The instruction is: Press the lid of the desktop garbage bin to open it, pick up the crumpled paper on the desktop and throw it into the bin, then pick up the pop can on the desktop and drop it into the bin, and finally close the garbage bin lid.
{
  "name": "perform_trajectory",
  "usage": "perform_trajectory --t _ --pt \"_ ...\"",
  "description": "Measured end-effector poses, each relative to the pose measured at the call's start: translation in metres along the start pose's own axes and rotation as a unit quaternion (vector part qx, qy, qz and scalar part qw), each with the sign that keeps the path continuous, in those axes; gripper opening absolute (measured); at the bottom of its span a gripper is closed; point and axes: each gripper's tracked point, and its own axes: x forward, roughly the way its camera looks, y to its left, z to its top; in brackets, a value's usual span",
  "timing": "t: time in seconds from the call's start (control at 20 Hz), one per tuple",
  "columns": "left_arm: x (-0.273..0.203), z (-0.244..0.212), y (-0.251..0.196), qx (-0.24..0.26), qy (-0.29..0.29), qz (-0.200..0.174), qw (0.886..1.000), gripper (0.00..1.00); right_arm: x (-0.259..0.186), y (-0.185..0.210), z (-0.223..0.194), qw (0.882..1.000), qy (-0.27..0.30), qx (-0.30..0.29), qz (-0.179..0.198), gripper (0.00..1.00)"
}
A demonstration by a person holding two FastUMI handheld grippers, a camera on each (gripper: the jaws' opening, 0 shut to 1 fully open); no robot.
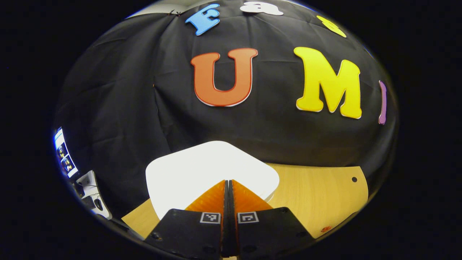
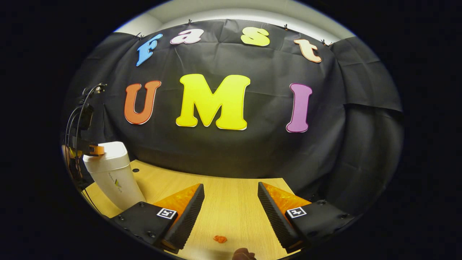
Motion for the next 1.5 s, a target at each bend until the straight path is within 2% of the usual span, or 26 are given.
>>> perform_trajectory --t 0.15,0.35,0.6,0.75,0.9,1.0,1.2,1.35,1.45,1.5 --pt "-0.001 -0.001 -0.001 -0.024 0.012 0.009 1.0 0.04 0.004 -0.01 0.002 1.0 -0.002 0.011 -0.003 0.94" --pt "-0.007 0.009 -0.001 -0.018 -0.003 0.009 1.0 0.04 0.008 -0.018 0.007 0.999 -0.01 0.031 0.002 0.94" --pt "-0.05 0.035 -0.008 -0.006 -0.042 0.013 0.999 0.03 0.004 -0.022 -0.004 0.999 0.0 0.041 0.017 0.94" --pt "-0.073 0.037 -0.016 -0.012 -0.047 0.005 0.999 0.03 0.001 -0.026 -0.019 0.999 0.018 0.045 0.019 0.94" --pt "-0.093 0.028 -0.032 -0.051 -0.046 -0.03 0.997 0.03 -0.003 -0.028 -0.041 0.998 0.044 0.047 0.02 0.94" --pt "-0.104 0.018 -0.037 -0.058 -0.043 -0.043 0.996 0.03 -0.003 -0.028 -0.058 0.996 0.067 0.051 0.016 0.94" --pt "-0.119 -0.01 -0.048 -0.038 -0.038 -0.075 0.996 0.17 -0.004 -0.022 -0.097 0.993 0.112 0.047 0.003 0.94" --pt "-0.125 -0.034 -0.057 -0.011 -0.027 -0.092 0.995 0.21 -0.004 -0.009 -0.119 0.99 0.139 0.034 0.006 0.94" --pt "-0.13 -0.044 -0.067 -0.002 -0.023 -0.113 0.993 0.34 -0.002 -0.003 -0.133 0.987 0.156 0.022 0.007 0.93" --pt "-0.132 -0.048 -0.073 0.001 -0.026 -0.127 0.992 0.45 -0.001 0.001 -0.14 0.986 0.164 0.016 0.008 0.94"
